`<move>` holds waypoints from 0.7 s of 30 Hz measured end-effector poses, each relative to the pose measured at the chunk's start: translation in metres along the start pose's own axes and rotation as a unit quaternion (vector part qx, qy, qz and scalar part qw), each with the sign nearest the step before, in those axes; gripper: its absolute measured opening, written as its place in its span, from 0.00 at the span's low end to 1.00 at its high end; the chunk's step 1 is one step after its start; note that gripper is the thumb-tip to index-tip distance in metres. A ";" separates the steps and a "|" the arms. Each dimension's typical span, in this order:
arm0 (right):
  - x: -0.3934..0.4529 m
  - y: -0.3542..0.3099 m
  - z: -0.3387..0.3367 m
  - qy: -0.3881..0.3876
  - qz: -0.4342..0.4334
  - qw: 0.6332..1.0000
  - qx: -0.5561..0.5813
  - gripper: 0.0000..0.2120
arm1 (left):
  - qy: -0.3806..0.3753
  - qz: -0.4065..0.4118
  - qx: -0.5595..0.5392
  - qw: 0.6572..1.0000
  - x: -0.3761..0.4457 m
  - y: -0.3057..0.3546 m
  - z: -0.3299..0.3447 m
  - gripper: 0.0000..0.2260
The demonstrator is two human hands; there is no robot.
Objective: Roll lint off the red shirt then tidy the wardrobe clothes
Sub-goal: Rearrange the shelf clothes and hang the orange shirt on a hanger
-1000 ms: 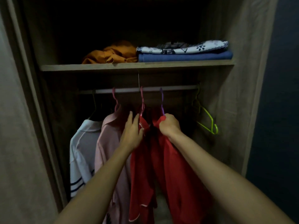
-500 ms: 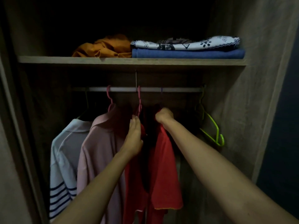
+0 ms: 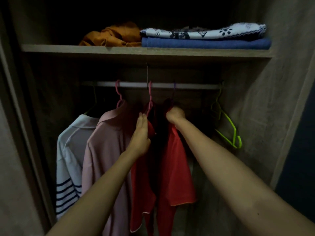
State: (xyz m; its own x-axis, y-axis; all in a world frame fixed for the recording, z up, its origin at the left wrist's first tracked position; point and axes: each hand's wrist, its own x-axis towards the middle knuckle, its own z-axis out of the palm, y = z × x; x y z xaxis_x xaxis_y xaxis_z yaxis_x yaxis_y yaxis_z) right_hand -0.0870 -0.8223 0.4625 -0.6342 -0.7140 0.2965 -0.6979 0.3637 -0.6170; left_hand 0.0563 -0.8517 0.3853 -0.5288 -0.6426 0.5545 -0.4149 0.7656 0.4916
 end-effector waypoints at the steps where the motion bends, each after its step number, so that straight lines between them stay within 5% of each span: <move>1: 0.000 0.000 0.002 0.002 -0.001 1.000 -0.003 0.16 | 0.001 0.002 -0.002 1.000 -0.001 0.000 0.000 0.40; 5: -0.018 -0.001 0.002 0.014 0.017 1.000 -0.010 0.17 | -0.009 0.008 -0.018 1.000 -0.006 -0.001 -0.003 0.41; 9: -0.075 0.011 0.019 0.072 -0.032 0.997 0.027 0.38 | 0.005 -0.007 -0.042 0.999 -0.017 -0.007 -0.003 0.40; 15: -0.129 0.040 0.029 0.181 -0.065 0.977 0.091 0.33 | 0.024 -0.003 -0.071 0.997 -0.034 -0.005 -0.005 0.36; 21: -0.138 0.051 0.038 0.192 -0.090 0.974 0.081 0.36 | 0.038 0.035 -0.077 0.996 -0.048 -0.014 -0.006 0.39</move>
State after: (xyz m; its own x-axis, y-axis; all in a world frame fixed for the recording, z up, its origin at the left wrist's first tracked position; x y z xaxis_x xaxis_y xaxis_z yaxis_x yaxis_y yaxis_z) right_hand -0.0228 -0.7281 0.3627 -0.6061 -0.4700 0.6417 -0.7673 0.1330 -0.6273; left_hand 0.0921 -0.8312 0.3559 -0.4929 -0.5923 0.6373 -0.2579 0.7990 0.5431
